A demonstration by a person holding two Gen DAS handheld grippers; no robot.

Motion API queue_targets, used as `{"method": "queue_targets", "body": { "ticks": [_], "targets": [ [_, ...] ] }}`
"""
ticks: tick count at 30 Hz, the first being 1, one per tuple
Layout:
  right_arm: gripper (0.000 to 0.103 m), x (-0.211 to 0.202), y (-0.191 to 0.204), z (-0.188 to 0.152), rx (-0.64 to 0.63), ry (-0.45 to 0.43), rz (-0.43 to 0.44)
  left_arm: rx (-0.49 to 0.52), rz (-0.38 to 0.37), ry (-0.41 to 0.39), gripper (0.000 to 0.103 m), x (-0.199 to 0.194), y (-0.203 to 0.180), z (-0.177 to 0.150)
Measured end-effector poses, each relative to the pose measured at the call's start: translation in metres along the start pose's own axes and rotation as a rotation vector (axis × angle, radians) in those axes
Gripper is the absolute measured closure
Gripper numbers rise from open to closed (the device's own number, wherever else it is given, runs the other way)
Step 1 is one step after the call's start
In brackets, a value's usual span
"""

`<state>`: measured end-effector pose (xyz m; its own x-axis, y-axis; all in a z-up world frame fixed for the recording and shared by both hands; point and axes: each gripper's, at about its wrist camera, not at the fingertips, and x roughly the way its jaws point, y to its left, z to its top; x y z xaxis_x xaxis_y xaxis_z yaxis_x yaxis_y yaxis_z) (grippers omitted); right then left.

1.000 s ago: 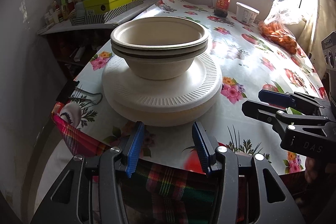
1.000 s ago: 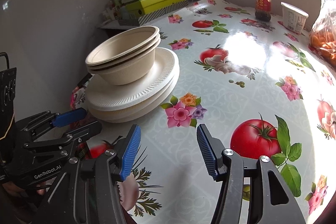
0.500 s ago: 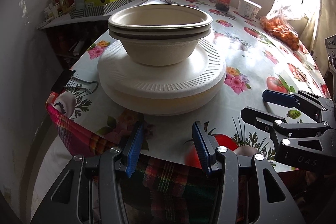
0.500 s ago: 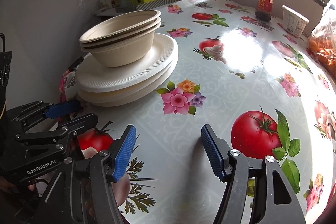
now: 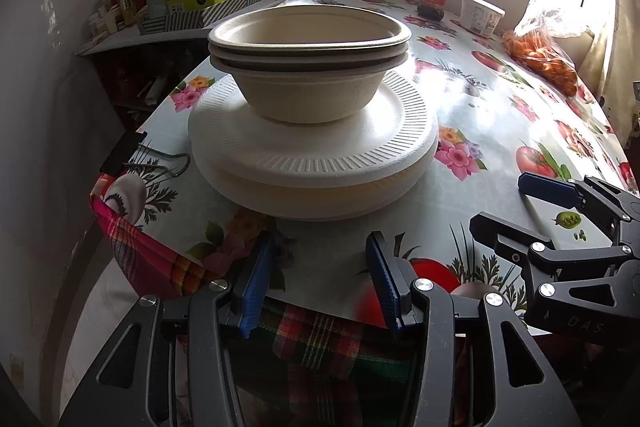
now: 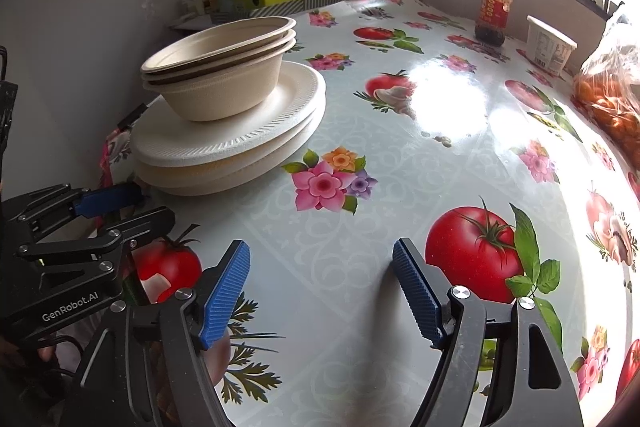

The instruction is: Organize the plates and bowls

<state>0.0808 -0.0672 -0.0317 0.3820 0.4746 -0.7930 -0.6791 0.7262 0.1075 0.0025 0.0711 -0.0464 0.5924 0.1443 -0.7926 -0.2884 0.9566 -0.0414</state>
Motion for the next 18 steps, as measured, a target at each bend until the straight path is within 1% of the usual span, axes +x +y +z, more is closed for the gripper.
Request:
{"method": "queue_targets", "body": {
  "ticks": [6,18],
  "targets": [
    [0.028,-0.0002,-0.0009,-0.0005,0.005,-0.001,0.0,0.003,-0.002,0.002,0.05,0.0009,0.0001,0.0],
    [0.027,-0.0009,-0.0018,-0.0011,0.008,-0.003,0.002,0.001,0.004,0.003,0.048,0.002,-0.0022,0.0003]
  ]
}}
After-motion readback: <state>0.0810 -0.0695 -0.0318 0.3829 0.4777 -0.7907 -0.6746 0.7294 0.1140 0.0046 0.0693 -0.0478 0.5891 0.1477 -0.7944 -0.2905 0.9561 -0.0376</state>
